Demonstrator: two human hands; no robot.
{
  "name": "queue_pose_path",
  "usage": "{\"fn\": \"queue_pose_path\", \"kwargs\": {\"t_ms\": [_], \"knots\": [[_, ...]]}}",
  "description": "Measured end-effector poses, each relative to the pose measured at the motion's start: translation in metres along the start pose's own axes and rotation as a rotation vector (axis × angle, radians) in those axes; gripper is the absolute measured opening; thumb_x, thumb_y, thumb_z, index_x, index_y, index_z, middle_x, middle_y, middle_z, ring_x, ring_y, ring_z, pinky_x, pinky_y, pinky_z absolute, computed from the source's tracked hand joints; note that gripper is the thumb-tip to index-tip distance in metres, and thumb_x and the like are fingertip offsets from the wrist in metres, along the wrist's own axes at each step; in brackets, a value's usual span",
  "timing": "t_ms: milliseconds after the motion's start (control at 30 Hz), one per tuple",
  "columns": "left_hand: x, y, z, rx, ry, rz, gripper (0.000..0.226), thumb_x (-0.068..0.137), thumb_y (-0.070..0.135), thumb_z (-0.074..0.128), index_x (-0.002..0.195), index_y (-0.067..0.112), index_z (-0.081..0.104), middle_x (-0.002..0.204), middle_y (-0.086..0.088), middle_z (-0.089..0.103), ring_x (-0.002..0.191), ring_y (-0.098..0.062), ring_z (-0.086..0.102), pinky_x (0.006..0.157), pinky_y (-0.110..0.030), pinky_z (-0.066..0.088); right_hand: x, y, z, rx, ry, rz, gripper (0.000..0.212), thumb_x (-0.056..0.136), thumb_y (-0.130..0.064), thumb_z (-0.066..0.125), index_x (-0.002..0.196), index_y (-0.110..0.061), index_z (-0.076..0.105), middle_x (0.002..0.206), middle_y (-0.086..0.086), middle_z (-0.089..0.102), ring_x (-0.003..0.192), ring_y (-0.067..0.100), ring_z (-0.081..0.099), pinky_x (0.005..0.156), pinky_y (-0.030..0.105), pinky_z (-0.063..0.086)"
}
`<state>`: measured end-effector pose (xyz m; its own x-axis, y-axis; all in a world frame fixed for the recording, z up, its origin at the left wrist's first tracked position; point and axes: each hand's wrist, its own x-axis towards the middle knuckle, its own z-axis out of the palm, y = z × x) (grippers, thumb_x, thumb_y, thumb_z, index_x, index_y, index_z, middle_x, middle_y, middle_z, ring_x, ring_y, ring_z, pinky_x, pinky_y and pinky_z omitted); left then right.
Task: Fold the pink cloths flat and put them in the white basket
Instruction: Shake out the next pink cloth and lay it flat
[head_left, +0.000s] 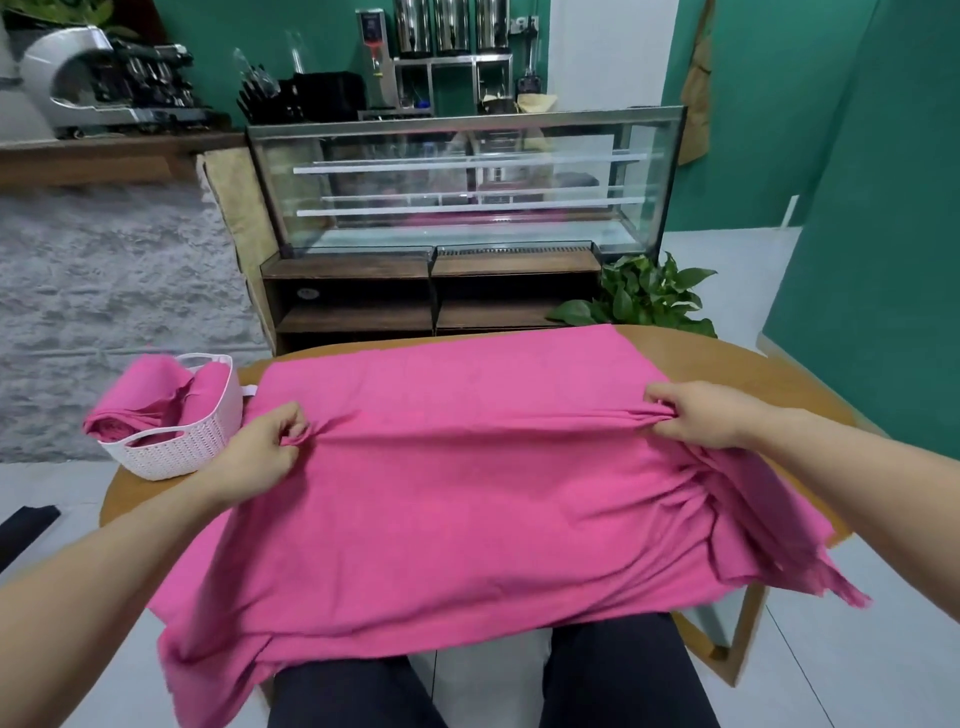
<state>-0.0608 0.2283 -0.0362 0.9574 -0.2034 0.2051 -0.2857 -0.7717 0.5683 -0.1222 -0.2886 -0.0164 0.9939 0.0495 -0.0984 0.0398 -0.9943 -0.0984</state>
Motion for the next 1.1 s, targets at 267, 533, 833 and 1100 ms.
{"fn": "queue_pose_path", "kwargs": {"t_ms": [267, 533, 833, 1100], "knots": [[0.057, 0.005, -0.009, -0.479, -0.191, -0.356, 0.05, 0.081, -0.015, 0.038, 0.103, 0.02, 0.067, 0.091, -0.008, 0.055, 0.074, -0.019, 0.049, 0.061, -0.026, 0.043, 0.047, 0.01, -0.019, 0.034, 0.085, 0.038, 0.053, 0.07, -0.082, 0.057, 0.091, -0.034, 0.053, 0.082, -0.005, 0.063, 0.077, 0.016, 0.058, 0.07, 0.032, 0.048], [0.101, 0.012, -0.019, -0.382, -0.39, -0.569, 0.038, 0.085, 0.048, 0.071, 0.105, 0.016, 0.075, 0.097, -0.006, 0.077, 0.091, -0.026, 0.072, 0.095, -0.041, 0.054, 0.106, 0.019, -0.029, 0.027, 0.252, 0.015, 0.038, 0.091, -0.07, 0.033, 0.093, -0.042, 0.059, 0.095, -0.008, 0.059, 0.094, 0.019, 0.058, 0.08, 0.039, 0.05], [0.139, 0.002, -0.01, -0.087, -0.37, -0.256, 0.022, 0.086, 0.012, 0.074, 0.074, 0.016, 0.057, 0.068, 0.014, 0.06, 0.066, -0.006, 0.058, 0.053, -0.011, 0.04, 0.159, 0.009, -0.022, 0.053, 0.224, 0.084, 0.028, 0.103, -0.047, 0.035, 0.103, -0.028, 0.056, 0.105, 0.009, 0.069, 0.096, 0.034, 0.062, 0.08, 0.041, 0.051], [0.146, 0.01, -0.007, -0.617, -0.672, -0.611, 0.049, 0.059, 0.055, 0.085, 0.087, 0.016, 0.073, 0.085, -0.007, 0.068, 0.067, -0.02, 0.065, 0.067, -0.03, 0.054, 0.183, 0.001, -0.022, 0.314, 0.301, 0.079, 0.005, 0.098, -0.019, 0.053, 0.096, -0.016, 0.049, 0.081, 0.002, 0.06, 0.08, 0.031, 0.059, 0.07, 0.038, 0.045]]}}
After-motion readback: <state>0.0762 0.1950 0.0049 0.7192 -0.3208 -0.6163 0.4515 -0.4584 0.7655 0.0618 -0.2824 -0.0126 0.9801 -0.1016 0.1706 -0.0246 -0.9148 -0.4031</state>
